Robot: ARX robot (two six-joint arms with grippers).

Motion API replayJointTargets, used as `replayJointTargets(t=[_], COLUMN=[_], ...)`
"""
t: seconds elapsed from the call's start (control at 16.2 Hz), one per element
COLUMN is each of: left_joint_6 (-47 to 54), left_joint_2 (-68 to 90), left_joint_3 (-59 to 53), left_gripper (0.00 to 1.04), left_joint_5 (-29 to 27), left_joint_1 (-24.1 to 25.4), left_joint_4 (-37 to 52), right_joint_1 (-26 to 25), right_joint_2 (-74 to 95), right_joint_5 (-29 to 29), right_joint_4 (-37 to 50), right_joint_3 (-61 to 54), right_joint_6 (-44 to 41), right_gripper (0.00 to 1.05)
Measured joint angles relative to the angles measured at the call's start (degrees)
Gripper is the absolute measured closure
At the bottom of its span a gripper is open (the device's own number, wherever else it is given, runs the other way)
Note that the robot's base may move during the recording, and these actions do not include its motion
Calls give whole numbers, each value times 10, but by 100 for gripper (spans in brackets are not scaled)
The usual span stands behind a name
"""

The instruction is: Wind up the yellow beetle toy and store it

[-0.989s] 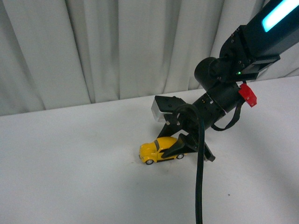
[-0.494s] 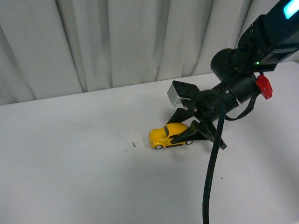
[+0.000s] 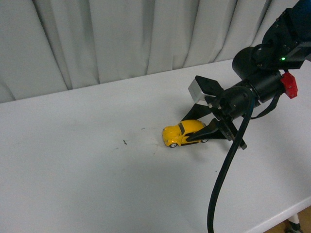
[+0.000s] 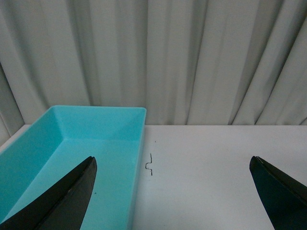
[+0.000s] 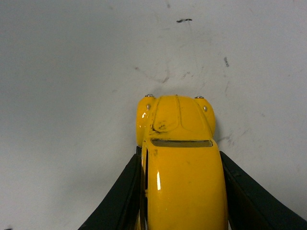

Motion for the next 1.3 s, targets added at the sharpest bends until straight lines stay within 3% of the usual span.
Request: replayJointTargets(t=[0.49,0.56,0.62,0.86,1.3], left_joint_6=[0,0,0,0,0], left_joint_2=[0,0,0,0,0], left_joint_3=[0,0,0,0,0], left_gripper=[7,7,7,7,7], left_joint_5=[0,0,0,0,0], left_joint_1=[0,0,0,0,0], left_joint_4=[0,0,0,0,0], right_joint_1=[-66,-65,-60,-61,-61], right_joint_2=[-4,-2,1,9,9], right_joint_5=[4,4,33,21,23], right_joint_4=[-65,-66,-66,-70,-64], right_joint_3=[-10,-8,-8,-14,-14], right_joint_6=[-30,-30,-26,-38,-37], right_gripper=[64,59,48,8,7])
